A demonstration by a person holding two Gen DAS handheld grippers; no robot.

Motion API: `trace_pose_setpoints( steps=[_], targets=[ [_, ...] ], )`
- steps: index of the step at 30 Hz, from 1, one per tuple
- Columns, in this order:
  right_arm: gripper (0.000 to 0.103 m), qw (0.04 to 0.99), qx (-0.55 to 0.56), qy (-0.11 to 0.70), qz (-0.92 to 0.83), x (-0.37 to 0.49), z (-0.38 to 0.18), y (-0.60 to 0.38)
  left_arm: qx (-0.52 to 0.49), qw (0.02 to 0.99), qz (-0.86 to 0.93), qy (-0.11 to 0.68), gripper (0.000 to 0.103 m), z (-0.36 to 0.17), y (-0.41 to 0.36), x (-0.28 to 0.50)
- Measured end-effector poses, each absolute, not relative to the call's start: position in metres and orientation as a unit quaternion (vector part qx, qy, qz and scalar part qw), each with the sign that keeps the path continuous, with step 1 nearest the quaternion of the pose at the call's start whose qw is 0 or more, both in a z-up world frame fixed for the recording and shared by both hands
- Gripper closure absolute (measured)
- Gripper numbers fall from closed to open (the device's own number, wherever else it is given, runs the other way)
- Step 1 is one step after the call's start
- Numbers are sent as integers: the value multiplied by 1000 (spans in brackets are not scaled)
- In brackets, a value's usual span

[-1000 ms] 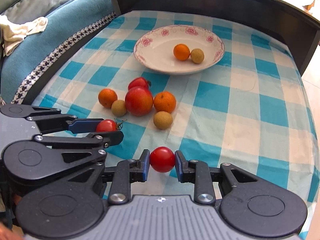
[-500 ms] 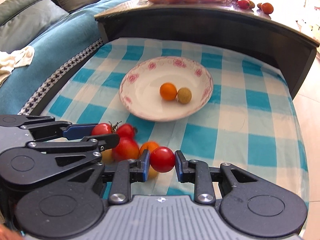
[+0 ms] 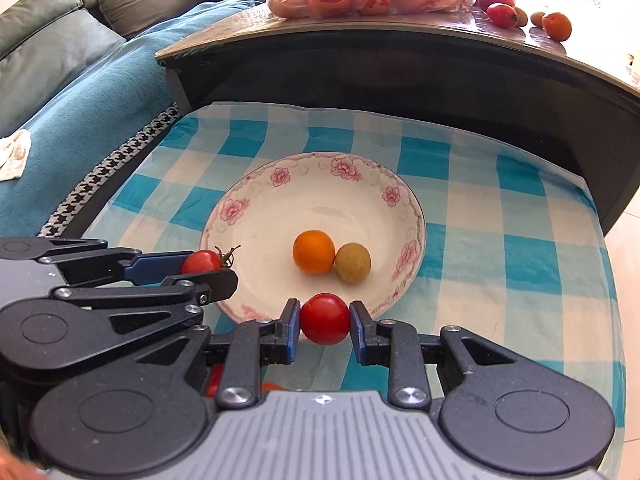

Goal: Organize fruits

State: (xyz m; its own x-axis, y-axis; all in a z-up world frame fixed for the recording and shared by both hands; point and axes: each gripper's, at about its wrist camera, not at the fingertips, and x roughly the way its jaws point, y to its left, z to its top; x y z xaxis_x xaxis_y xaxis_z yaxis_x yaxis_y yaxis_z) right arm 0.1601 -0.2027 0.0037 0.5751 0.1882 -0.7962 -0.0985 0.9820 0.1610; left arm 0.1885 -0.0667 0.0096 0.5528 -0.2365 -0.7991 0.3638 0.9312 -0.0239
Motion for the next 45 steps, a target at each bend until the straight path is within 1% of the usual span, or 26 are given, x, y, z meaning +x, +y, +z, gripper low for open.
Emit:
trace_pose_setpoints(
  steps=[11, 16, 24, 31, 45],
  targets=[
    [74, 883, 46, 459, 89, 174, -7, -201, 71, 877, -157, 450, 68, 2, -66, 198],
    [73, 885, 48, 454, 93, 175, -8, -201, 70, 879, -150, 447, 64, 3, -66, 198],
    [73, 888, 54, 448, 84, 177, -7, -205, 62, 882, -150, 442, 53, 8, -63, 199],
    [73, 891, 65, 442, 75, 175, -3, -209, 73, 884, -157, 435, 50, 11, -66, 194],
    [73, 892, 50, 442, 77, 152, 4, -199, 70, 887, -158, 429, 44, 19, -57, 176]
  ],
)
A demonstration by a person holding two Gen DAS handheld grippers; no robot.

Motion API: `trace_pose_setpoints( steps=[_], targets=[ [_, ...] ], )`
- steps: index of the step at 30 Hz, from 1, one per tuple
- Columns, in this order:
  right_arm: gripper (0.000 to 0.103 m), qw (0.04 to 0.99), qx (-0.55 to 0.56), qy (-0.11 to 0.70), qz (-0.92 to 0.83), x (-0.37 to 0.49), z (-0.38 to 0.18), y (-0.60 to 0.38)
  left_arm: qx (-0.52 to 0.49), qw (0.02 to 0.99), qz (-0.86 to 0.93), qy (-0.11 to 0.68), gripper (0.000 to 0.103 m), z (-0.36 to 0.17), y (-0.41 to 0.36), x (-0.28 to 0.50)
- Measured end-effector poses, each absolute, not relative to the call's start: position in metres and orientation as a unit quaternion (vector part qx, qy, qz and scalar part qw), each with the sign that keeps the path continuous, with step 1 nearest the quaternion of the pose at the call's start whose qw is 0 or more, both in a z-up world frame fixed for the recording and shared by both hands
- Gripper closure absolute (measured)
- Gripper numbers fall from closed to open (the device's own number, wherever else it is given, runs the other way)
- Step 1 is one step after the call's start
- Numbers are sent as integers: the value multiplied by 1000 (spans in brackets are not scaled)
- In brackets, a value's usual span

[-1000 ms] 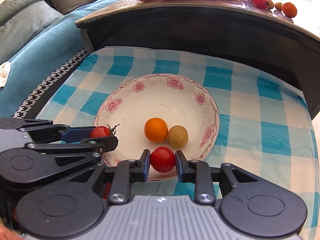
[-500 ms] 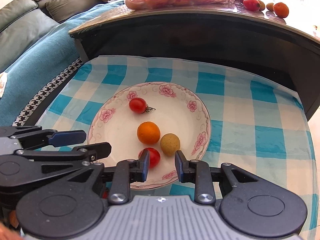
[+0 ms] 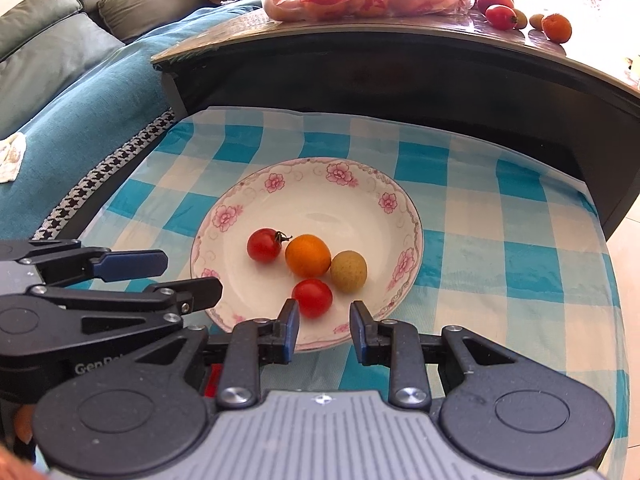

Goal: Organize fruits
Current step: 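Open both grippers to drop the two tomatoes into the bowl, then withdraw both open grippers from the bowl back toward the remaining fruit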

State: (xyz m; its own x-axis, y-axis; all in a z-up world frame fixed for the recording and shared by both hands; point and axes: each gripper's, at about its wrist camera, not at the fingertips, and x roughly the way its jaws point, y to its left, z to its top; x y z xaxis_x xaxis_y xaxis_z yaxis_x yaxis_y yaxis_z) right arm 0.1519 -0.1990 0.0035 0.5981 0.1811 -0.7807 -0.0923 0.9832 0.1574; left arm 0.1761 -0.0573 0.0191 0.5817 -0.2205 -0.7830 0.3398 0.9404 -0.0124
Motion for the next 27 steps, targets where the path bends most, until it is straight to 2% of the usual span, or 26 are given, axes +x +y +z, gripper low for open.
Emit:
trace_pose_setpoints(
  steps=[27],
  targets=[
    [73, 871, 54, 479, 98, 91, -10, -181, 43, 872, -152, 463, 42, 9, -26, 135]
  ],
)
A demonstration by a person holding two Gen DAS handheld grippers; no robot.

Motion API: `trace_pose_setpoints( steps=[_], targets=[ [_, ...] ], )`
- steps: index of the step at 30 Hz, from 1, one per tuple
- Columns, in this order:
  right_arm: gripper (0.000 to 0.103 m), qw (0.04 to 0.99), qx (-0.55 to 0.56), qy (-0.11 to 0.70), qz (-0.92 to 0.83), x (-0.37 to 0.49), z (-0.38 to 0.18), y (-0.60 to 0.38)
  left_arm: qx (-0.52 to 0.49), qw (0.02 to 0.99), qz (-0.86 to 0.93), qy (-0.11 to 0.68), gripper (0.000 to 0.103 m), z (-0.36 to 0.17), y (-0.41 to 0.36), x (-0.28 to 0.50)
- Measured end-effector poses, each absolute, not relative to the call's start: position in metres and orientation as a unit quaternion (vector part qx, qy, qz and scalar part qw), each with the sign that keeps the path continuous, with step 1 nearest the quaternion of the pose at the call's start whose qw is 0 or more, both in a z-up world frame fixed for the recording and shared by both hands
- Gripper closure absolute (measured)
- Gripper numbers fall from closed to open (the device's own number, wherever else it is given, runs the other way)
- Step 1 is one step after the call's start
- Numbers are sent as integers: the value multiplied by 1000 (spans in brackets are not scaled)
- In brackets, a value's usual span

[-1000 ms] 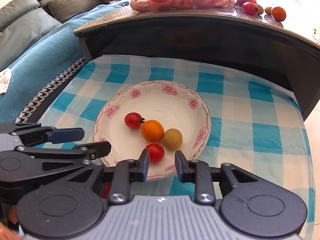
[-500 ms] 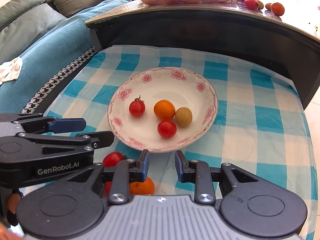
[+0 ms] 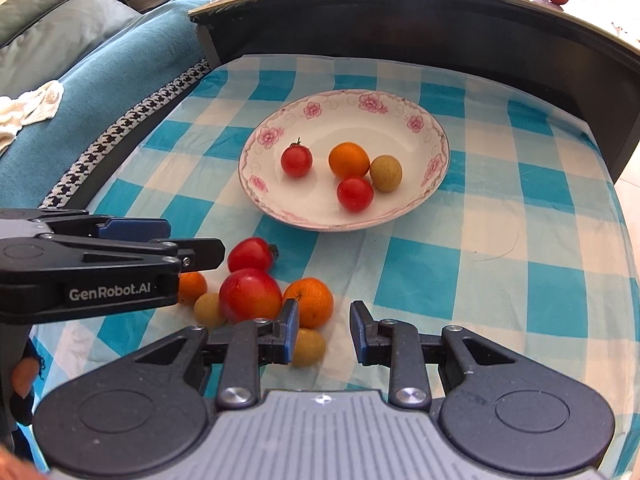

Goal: Organize fruits
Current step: 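Withdraw both open grippers from the bowl back toward the remaining fruit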

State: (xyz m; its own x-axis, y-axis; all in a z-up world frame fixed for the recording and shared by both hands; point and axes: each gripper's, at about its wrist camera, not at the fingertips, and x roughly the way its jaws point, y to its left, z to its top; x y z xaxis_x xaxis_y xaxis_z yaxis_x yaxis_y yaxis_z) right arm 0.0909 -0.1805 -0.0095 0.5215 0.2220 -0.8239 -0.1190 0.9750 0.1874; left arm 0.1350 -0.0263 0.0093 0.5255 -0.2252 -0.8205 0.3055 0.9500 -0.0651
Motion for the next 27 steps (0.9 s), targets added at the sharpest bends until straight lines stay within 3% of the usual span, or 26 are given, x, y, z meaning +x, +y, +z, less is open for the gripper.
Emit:
trace_pose_setpoints(
  steps=[19, 27],
  targets=[
    [72, 856, 57, 500, 119, 93, -26, -165, 38, 861, -151, 485, 40, -5, -22, 137],
    [74, 853, 52, 505, 125, 93, -30, -162, 26, 855, -145, 497, 46, -8, -14, 138]
  ],
)
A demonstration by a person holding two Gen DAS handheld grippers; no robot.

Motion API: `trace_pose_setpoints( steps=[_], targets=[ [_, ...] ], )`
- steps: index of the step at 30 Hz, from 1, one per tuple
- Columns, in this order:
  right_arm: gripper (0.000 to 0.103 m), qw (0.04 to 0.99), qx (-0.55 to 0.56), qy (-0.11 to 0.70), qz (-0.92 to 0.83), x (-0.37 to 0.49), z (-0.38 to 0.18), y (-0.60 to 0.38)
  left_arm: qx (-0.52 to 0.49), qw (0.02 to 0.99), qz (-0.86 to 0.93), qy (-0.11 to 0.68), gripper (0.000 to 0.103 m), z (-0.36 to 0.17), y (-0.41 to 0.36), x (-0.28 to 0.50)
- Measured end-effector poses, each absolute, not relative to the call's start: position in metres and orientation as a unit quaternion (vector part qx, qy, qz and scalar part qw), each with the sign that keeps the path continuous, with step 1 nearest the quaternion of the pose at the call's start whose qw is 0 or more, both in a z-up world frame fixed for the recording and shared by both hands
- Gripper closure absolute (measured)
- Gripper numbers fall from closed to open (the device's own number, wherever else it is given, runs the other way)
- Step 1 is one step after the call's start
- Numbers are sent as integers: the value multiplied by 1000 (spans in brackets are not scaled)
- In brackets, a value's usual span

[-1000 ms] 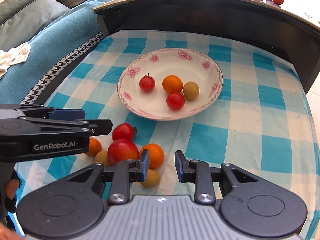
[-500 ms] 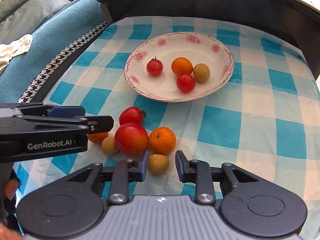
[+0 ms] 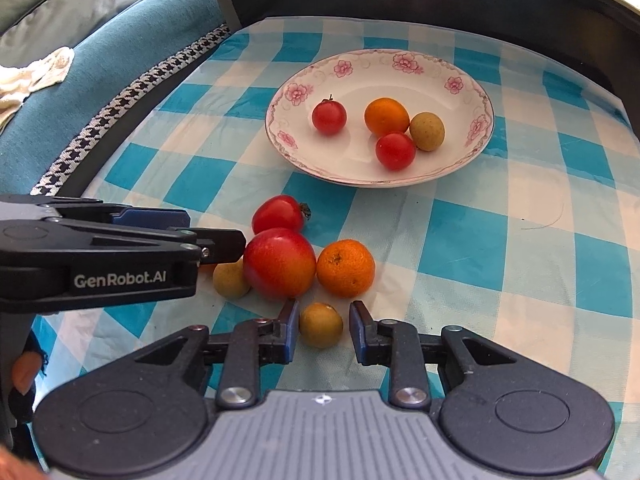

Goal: Organize fruits
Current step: 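Withdraw both open grippers from the bowl back toward the remaining fruit, then grasp a brown fruit with the right gripper while the left gripper grasps a tangerine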

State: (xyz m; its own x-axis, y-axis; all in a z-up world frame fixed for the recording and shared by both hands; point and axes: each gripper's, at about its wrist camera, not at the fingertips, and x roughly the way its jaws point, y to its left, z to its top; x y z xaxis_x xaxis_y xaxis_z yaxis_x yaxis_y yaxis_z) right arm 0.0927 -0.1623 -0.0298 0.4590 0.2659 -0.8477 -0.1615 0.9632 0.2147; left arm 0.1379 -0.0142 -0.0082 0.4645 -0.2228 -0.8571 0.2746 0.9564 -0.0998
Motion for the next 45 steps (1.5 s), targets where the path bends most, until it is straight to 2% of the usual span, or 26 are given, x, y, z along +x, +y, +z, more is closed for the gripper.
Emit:
trace_pose_setpoints(
  steps=[11, 18, 41, 45],
  targets=[
    [74, 851, 56, 506, 126, 94, -30, -164, 16, 845, -139, 516, 50, -22, -14, 147],
    [77, 852, 43, 507, 121, 93, -29, -162, 23, 846, -135, 516, 62, -20, -12, 145],
    [77, 850, 26, 516, 101, 54, -27, -170, 71, 842, -142, 515, 60, -22, -17, 98],
    [76, 849, 28, 518, 101, 56, -27, -171, 69, 842, -147, 515, 52, -22, -18, 98]
  ],
)
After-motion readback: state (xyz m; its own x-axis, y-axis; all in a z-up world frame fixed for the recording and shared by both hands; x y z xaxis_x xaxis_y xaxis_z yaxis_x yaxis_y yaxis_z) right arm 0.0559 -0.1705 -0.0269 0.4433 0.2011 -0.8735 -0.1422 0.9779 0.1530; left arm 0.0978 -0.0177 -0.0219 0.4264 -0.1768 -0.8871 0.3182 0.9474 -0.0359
